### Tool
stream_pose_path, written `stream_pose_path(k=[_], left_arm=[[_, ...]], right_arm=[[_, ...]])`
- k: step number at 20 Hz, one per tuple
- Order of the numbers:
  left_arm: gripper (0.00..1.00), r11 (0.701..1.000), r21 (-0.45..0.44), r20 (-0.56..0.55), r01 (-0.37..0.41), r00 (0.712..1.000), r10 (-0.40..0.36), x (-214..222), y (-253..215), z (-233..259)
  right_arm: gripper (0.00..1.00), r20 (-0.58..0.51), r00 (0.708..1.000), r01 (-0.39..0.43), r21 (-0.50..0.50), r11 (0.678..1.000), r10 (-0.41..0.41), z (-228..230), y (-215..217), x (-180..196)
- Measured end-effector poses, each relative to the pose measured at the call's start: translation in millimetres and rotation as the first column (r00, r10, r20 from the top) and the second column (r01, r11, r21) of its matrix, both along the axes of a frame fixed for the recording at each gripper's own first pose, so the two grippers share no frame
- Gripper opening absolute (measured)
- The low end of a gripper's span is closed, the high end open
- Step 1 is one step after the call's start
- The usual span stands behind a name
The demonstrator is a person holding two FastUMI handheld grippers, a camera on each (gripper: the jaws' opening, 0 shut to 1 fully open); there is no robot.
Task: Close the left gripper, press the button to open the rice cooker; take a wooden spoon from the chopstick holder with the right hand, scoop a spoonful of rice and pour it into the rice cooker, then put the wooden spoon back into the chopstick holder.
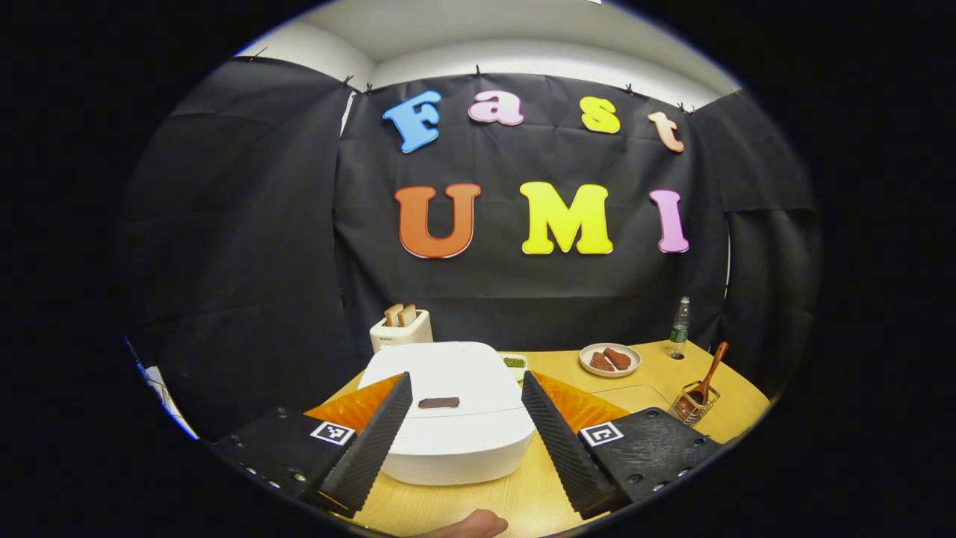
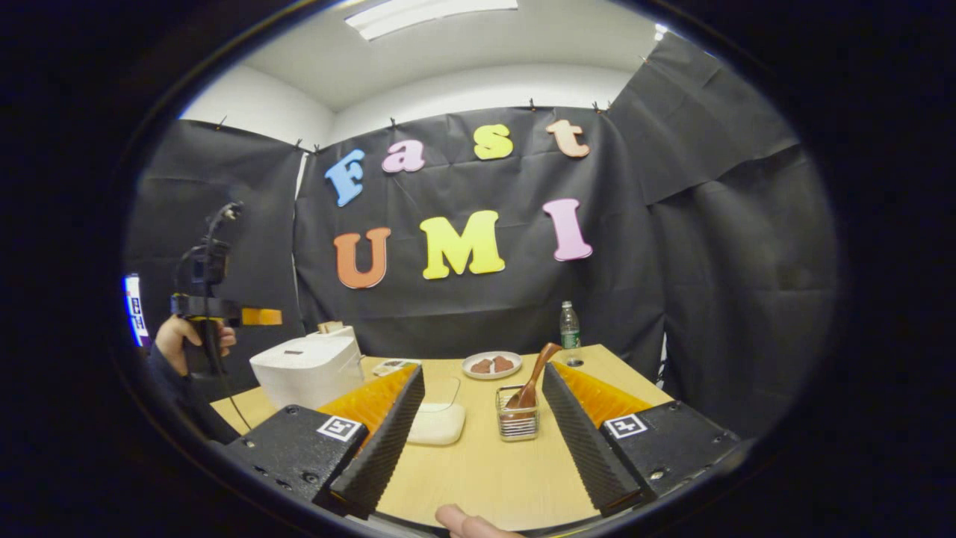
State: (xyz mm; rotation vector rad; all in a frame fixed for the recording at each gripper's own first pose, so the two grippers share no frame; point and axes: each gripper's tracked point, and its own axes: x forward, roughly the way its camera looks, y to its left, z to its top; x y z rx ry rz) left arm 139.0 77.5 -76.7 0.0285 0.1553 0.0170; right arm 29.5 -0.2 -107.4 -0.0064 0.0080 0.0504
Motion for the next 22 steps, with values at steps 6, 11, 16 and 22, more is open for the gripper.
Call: stream_pose_path(k=[6,11,16,22], left_arm=[[0.94,0.999,-0.025,0.051,0.036,0.998,-0.035,-90,-20,6],[0.96,0.999,0.02,0.102,-0.027,0.994,0.025,-130,-8,6],[0.96,0.999,-0.022,0.121,-0.024,0.992,0.027,-156,-8,8],[0.95,1.0,-0.013,0.157,0.021,0.987,-0.018,-163,-19,13]], right_arm=[[1.0,0.014,1.0,0.011,-0.006,1.0,-0.011,12,5,-11],[1.0,0.028,1.0,0.008,-0.029,1.0,-0.007,29,15,-22],[0.99,0.05,0.999,0.007,-0.063,0.998,-0.004,51,27,-34],[0.99,0.04,0.998,-0.037,-0.027,0.999,0.038,49,46,-34]])
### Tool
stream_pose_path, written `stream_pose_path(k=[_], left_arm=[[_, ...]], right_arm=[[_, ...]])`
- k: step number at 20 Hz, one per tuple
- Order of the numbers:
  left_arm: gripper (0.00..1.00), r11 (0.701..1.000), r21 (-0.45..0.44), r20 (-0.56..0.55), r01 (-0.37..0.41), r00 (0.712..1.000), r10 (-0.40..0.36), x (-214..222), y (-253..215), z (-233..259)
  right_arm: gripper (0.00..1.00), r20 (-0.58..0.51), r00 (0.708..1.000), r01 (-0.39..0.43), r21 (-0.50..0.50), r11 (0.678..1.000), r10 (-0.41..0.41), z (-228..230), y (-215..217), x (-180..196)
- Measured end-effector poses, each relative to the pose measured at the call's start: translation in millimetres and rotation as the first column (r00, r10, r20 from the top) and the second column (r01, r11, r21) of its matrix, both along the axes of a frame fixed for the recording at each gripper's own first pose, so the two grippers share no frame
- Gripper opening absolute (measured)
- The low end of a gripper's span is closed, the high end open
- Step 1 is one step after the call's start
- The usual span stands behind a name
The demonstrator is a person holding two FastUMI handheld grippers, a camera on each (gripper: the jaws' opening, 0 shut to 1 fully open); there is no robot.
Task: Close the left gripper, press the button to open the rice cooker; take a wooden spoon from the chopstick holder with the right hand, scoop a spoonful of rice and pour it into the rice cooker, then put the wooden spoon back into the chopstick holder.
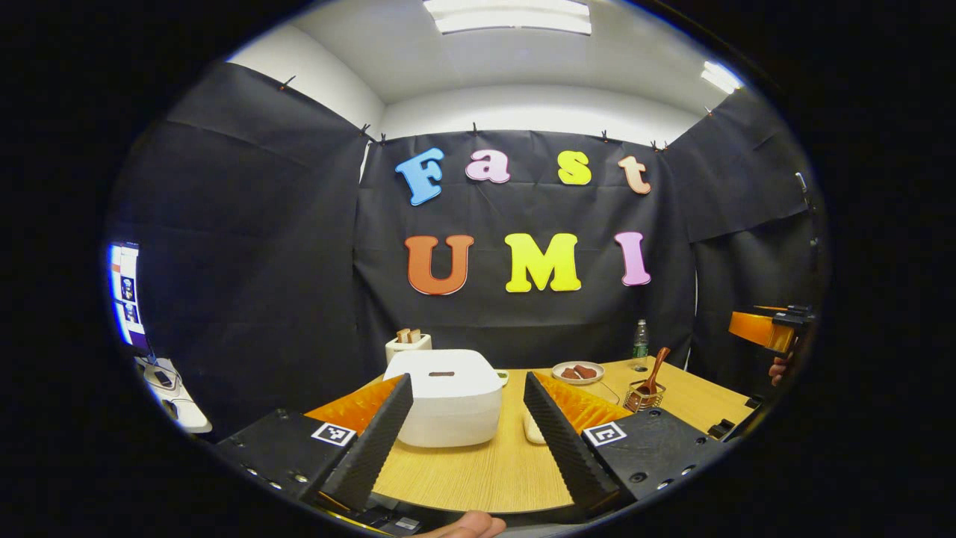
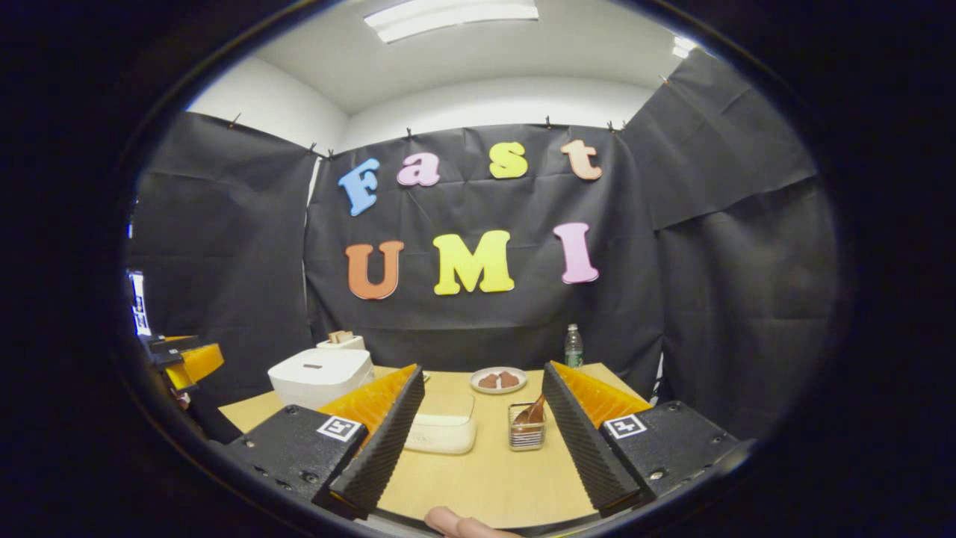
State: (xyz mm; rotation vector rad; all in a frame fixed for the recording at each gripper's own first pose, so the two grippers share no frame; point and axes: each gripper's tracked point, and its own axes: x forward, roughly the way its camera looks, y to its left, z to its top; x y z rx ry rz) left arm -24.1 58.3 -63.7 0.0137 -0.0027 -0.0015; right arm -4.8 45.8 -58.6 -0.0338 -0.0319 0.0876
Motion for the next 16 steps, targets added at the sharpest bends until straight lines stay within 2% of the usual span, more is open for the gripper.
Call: stream_pose_path(k=[4,8,9,11,12,15,16], left_arm=[[0.95,1.0,0.002,-0.022,-0.021,1.0,0.021,0,8,-5],[0.95,1.0,0.01,-0.025,-0.011,1.0,0.012,0,5,-7],[0.95,1.0,0.015,-0.025,-0.01,1.0,0.011,0,5,-7],[0.95,1.0,0.022,-0.028,-0.007,1.0,0.007,0,4,-7],[0.95,1.0,0.024,-0.028,-0.003,1.0,0.003,2,2,-6],[0.95,1.0,0.021,-0.035,0.012,0.999,-0.011,1,-3,-8],[0.95,1.0,0.021,-0.037,0.014,0.999,-0.014,1,-4,-9]], right_arm=[[1.0,-0.002,1.0,-0.004,-0.001,1.0,0.004,-5,-2,4],[0.98,0.038,0.999,0.014,0.039,0.999,-0.016,2,-12,3],[1.0,0.044,0.999,0.019,0.04,0.999,-0.021,2,-14,3],[0.97,0.033,0.999,0.031,0.027,0.999,-0.031,-4,-19,4],[1.0,0.031,0.999,0.034,0.026,0.999,-0.034,-3,-21,3],[0.97,0.033,0.999,0.028,0.021,0.999,-0.029,-2,-20,1],[1.0,0.032,0.999,0.029,0.019,0.999,-0.029,-2,-21,1]])
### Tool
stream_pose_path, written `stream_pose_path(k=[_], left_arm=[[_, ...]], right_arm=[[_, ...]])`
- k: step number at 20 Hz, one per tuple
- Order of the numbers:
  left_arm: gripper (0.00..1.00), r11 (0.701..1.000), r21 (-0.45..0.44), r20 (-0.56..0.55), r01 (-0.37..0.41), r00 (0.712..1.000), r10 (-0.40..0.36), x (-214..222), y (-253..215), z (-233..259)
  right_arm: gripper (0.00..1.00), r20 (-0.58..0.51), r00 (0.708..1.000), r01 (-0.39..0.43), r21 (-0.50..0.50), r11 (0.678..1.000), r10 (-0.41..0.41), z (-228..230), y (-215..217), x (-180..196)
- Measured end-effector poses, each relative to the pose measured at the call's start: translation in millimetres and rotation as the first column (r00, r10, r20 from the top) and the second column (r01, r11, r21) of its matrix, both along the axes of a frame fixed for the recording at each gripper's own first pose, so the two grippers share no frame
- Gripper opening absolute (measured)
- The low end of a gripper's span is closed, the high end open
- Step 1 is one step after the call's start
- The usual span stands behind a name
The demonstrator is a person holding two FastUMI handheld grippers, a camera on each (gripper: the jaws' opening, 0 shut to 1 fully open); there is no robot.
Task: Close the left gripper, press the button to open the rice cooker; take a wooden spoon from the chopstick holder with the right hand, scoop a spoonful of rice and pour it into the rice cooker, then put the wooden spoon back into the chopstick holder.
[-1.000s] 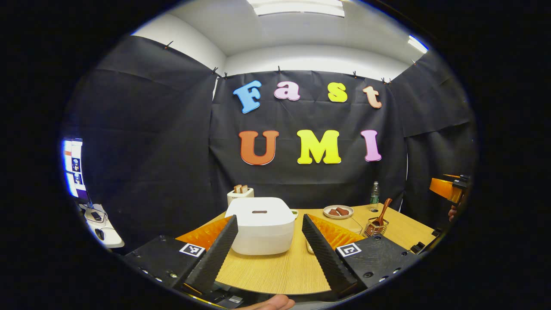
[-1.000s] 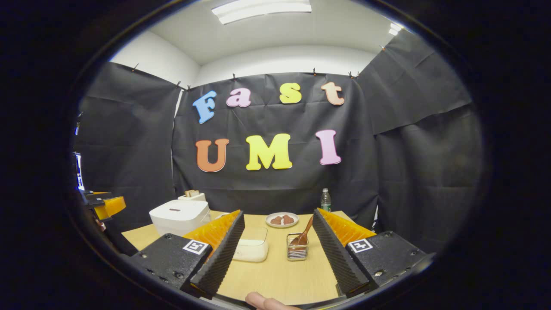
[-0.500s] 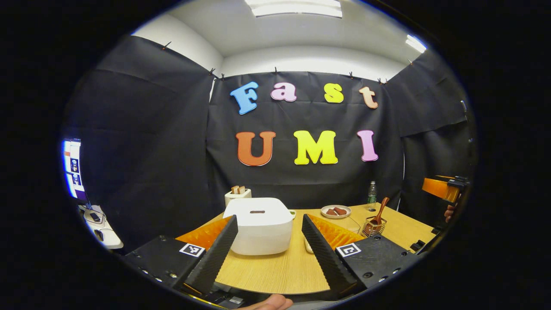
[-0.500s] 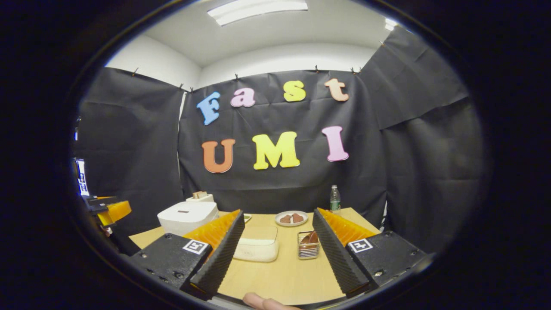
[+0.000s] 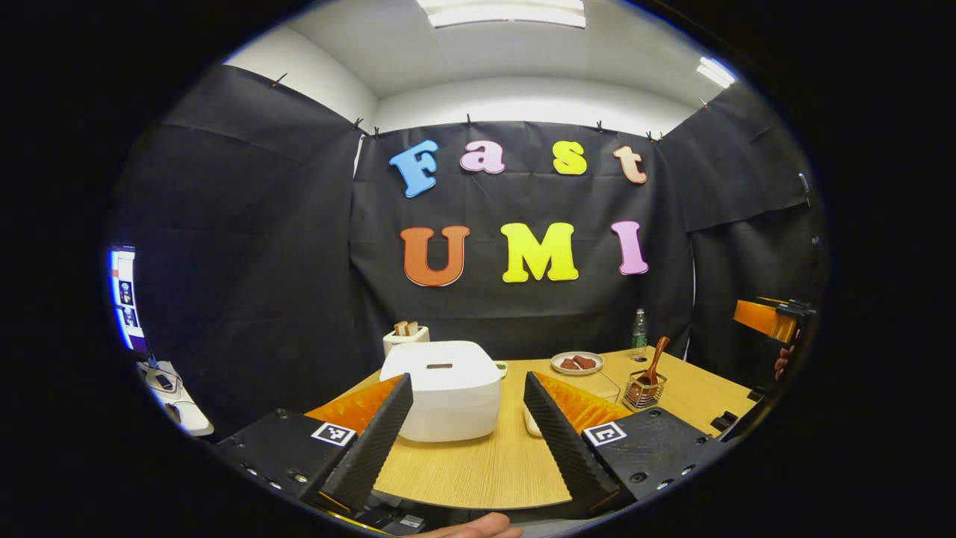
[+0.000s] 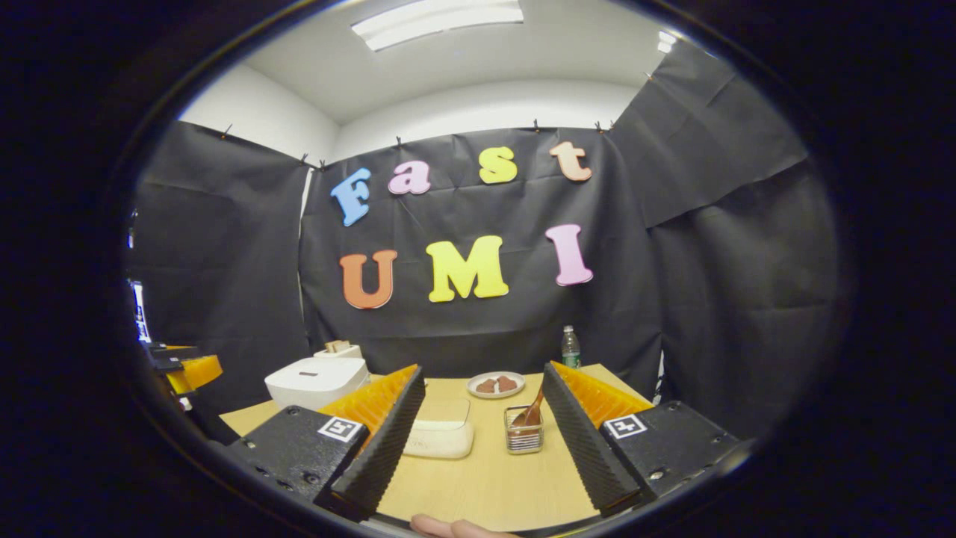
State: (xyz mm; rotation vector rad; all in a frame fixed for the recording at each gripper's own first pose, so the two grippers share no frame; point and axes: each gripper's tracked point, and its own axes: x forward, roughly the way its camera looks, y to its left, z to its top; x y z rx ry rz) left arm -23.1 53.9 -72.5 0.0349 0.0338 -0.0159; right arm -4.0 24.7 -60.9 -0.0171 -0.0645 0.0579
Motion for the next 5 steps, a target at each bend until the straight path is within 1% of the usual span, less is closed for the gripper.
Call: stream_pose_path(k=[1,2,3,4,5], left_arm=[[0.95,1.0,0.001,-0.001,0.001,1.0,-0.001,0.0,-1.1,1.3],[0.95,1.0,0.004,-0.001,0.002,1.0,-0.002,-1.0,-1.4,1.0],[0.95,1.0,0.006,0.001,0.003,1.0,-0.003,-0.3,-2.1,1.7],[0.95,1.0,0.007,0.003,0.005,1.0,-0.005,-1.7,-4.1,2.1],[0.95,1.0,0.008,0.003,0.007,1.0,-0.007,-1.1,-5.2,2.1]], right_arm=[[1.0,0.0,1.0,0.002,-0.003,1.0,-0.002,0.2,-1.0,-0.5],[0.97,0.0,1.0,0.007,-0.003,1.0,-0.007,0.0,-3.0,-0.3],[1.0,0.002,1.0,0.01,-0.003,1.0,-0.01,0.8,-4.8,-0.3],[0.97,0.004,1.0,0.011,-0.003,1.0,-0.011,1.3,-5.2,-0.8],[0.97,0.006,1.0,0.011,-0.002,1.0,-0.011,1.0,-5.6,-2.1]])
